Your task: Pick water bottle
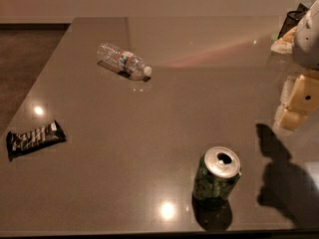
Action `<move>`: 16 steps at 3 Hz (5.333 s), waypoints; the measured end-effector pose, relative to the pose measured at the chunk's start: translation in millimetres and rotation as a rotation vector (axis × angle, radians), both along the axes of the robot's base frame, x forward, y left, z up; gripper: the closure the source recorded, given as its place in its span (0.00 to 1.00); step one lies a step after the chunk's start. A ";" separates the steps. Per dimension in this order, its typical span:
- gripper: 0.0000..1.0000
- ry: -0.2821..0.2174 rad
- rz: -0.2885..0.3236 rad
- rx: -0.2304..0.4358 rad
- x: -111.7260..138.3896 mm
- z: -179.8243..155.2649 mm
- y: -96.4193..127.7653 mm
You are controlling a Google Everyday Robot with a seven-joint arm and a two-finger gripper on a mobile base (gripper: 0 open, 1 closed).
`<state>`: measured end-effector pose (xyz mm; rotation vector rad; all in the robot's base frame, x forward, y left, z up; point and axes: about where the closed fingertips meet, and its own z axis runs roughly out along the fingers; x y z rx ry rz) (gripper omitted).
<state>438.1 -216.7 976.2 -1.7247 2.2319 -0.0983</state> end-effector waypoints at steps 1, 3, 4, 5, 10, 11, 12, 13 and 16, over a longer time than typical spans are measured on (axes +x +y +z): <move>0.00 0.000 0.000 0.000 0.0 0.0 0.0; 0.00 0.027 0.073 0.079 38.1 6.1 41.2; 0.00 0.031 0.064 0.113 72.4 7.5 76.0; 0.00 0.025 0.001 0.130 107.4 1.4 111.2; 0.00 0.067 -0.313 0.092 238.8 -47.2 244.6; 0.00 0.064 -0.311 0.095 239.4 -47.4 244.5; 0.00 0.051 -0.352 0.099 242.2 -49.8 245.8; 0.00 0.023 -0.418 0.120 247.7 -58.5 247.9; 0.00 0.031 -0.488 0.169 276.2 -88.9 259.8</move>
Offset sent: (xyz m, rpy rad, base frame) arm 0.0260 0.0245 -0.0027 0.0941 0.0779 0.0855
